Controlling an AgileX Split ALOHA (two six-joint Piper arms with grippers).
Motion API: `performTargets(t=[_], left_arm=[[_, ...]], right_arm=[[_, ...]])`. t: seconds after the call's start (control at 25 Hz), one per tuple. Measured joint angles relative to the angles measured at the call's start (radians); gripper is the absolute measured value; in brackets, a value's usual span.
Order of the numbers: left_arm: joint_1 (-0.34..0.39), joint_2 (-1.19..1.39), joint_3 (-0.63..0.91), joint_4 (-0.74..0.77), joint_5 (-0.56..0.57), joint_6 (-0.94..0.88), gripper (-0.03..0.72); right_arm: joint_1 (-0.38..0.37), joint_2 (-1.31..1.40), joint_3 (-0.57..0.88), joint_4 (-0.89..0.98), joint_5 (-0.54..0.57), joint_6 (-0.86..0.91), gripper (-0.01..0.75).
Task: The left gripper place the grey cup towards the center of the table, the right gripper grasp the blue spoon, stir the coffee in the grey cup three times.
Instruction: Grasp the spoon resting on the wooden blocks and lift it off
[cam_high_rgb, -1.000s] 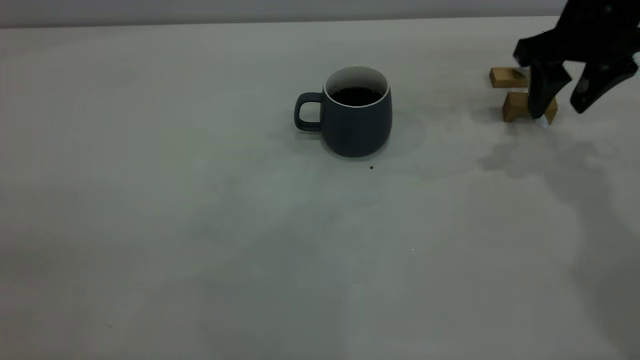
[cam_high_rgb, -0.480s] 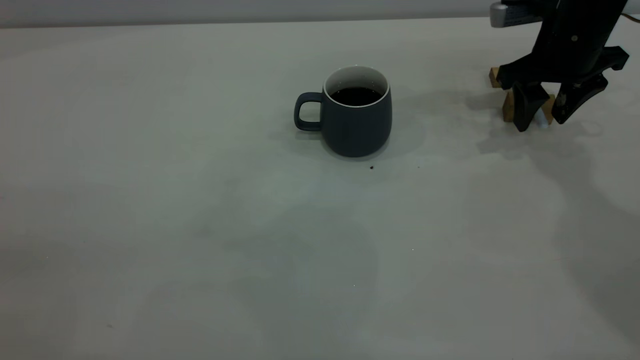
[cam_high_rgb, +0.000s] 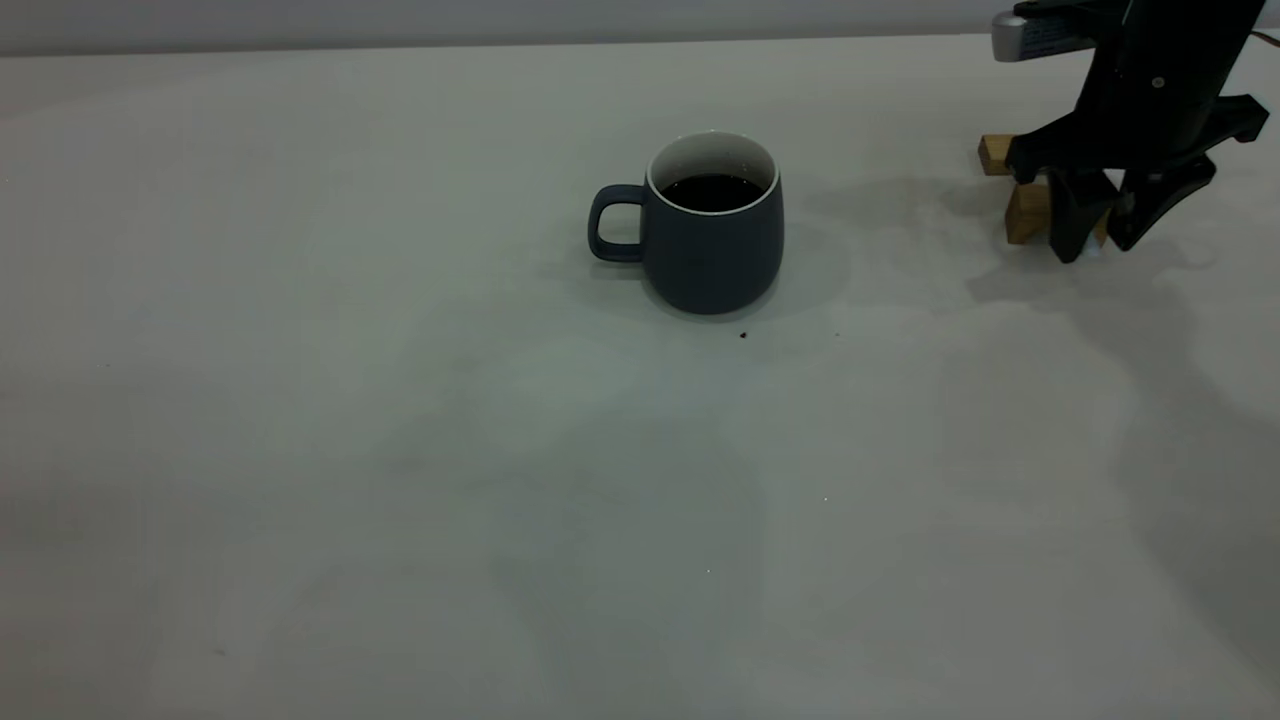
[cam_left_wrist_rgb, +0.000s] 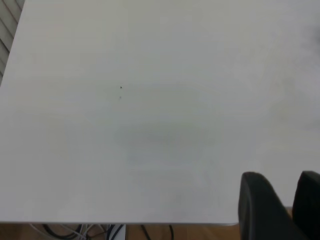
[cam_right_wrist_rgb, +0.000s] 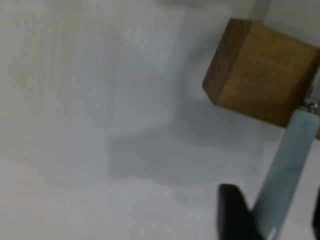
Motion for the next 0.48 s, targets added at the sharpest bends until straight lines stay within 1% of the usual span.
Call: performTargets(t=[0.04, 0.12, 0.24, 0.28, 0.4, 0.48], left_arm=[[0.000, 0.000, 0.000, 0.000, 0.000, 0.000, 0.238], [0.000, 0.000, 0.000, 0.000, 0.000, 0.000, 0.238], [0.000, 0.000, 0.000, 0.000, 0.000, 0.000, 0.238], [0.000, 0.000, 0.000, 0.000, 0.000, 0.000, 0.238], [0.000, 0.000, 0.000, 0.000, 0.000, 0.000, 0.238], [0.000, 0.000, 0.000, 0.000, 0.000, 0.000, 0.238]], right_arm=[[0.000, 0.000, 0.000, 0.000, 0.003, 0.003, 0.259], [0.000, 0.000, 0.000, 0.002, 0.010, 0.009, 0.136], [0.000, -0.013, -0.001, 0.003, 0.033, 0.010, 0.137], [0.000, -0.024, -0.007, 0.012, 0.056, 0.011, 0.137], [0.000, -0.080, -0.059, 0.091, 0.169, 0.012, 0.137], [0.000, -0.127, -0.109, 0.194, 0.276, 0.012, 0.137]])
